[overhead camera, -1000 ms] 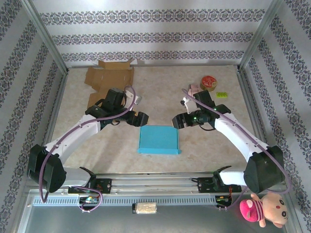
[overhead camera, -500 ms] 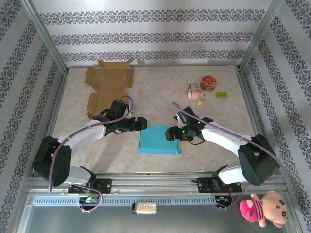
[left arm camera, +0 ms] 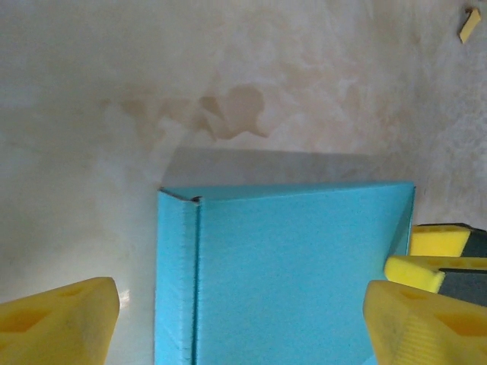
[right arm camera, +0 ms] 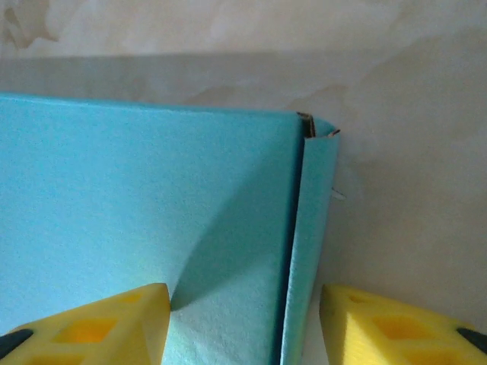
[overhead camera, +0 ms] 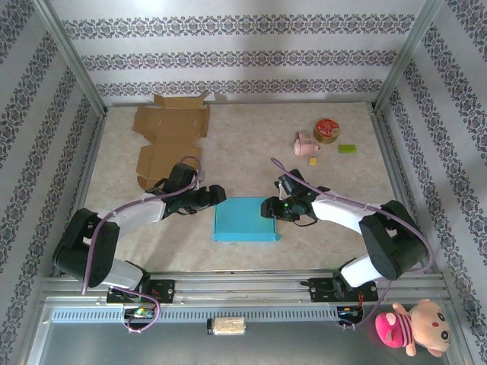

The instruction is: Fold the paper box

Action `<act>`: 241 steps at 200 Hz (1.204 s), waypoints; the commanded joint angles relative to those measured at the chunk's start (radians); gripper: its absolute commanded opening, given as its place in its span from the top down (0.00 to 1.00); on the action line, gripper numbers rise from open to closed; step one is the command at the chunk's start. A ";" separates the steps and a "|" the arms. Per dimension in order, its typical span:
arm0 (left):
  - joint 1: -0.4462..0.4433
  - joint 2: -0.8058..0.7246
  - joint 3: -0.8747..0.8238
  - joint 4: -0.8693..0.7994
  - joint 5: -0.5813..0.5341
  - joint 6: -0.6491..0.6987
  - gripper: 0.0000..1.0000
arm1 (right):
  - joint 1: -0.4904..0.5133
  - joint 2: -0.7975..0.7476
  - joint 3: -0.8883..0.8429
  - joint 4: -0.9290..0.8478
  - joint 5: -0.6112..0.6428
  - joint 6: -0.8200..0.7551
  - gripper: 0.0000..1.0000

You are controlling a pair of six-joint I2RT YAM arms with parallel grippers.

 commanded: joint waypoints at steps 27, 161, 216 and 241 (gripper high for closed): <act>0.006 -0.059 -0.086 0.173 0.097 -0.071 0.16 | -0.104 0.024 -0.120 0.174 -0.121 0.004 0.66; 0.022 0.133 -0.207 0.736 0.288 -0.296 0.16 | -0.329 0.214 -0.271 0.660 -0.427 0.097 0.74; -0.080 0.253 -0.180 0.992 0.208 -0.440 0.45 | -0.333 0.188 -0.273 0.654 -0.423 0.108 0.72; -0.081 0.229 -0.180 1.002 0.174 -0.464 0.58 | -0.334 0.136 -0.279 0.634 -0.408 0.111 0.66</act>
